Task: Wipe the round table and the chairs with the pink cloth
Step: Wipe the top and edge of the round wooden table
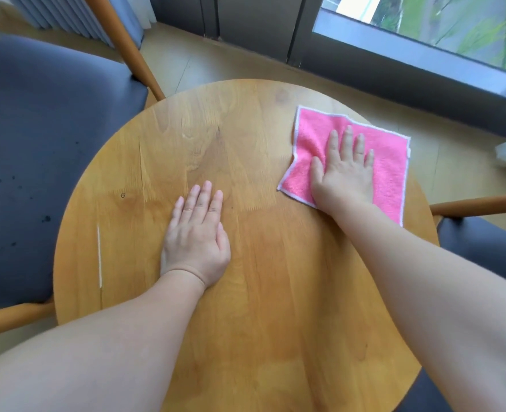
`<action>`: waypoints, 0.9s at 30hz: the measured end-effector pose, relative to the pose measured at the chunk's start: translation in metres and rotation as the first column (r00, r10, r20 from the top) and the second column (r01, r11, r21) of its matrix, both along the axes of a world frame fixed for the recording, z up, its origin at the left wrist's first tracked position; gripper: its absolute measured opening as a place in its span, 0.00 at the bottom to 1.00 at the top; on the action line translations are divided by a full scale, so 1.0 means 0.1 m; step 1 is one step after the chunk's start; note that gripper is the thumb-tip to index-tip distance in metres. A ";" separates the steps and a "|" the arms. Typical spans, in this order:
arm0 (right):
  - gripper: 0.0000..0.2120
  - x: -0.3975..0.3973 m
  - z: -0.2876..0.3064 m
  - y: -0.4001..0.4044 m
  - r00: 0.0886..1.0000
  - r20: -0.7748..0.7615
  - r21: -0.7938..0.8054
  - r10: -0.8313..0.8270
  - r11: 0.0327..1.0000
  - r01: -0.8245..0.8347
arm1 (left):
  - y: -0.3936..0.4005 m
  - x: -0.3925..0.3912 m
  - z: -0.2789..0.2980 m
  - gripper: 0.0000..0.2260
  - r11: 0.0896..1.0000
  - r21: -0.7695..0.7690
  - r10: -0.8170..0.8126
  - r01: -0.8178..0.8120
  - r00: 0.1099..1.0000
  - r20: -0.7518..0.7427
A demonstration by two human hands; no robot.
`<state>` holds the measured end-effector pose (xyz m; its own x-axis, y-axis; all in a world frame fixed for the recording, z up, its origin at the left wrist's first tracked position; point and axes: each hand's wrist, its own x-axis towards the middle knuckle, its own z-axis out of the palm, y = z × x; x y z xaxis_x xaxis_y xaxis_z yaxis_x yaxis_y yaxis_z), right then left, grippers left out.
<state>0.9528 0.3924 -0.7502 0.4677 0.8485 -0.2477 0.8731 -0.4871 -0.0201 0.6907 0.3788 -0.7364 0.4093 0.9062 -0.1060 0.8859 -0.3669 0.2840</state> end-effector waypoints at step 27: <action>0.33 -0.83 0.04 -0.20 0.974 -0.066 0.036 0.215 0.976 -0.213 | 0.04 0.01 0.01 0.27 0.998 -0.032 -0.044 0.045 0.998 0.046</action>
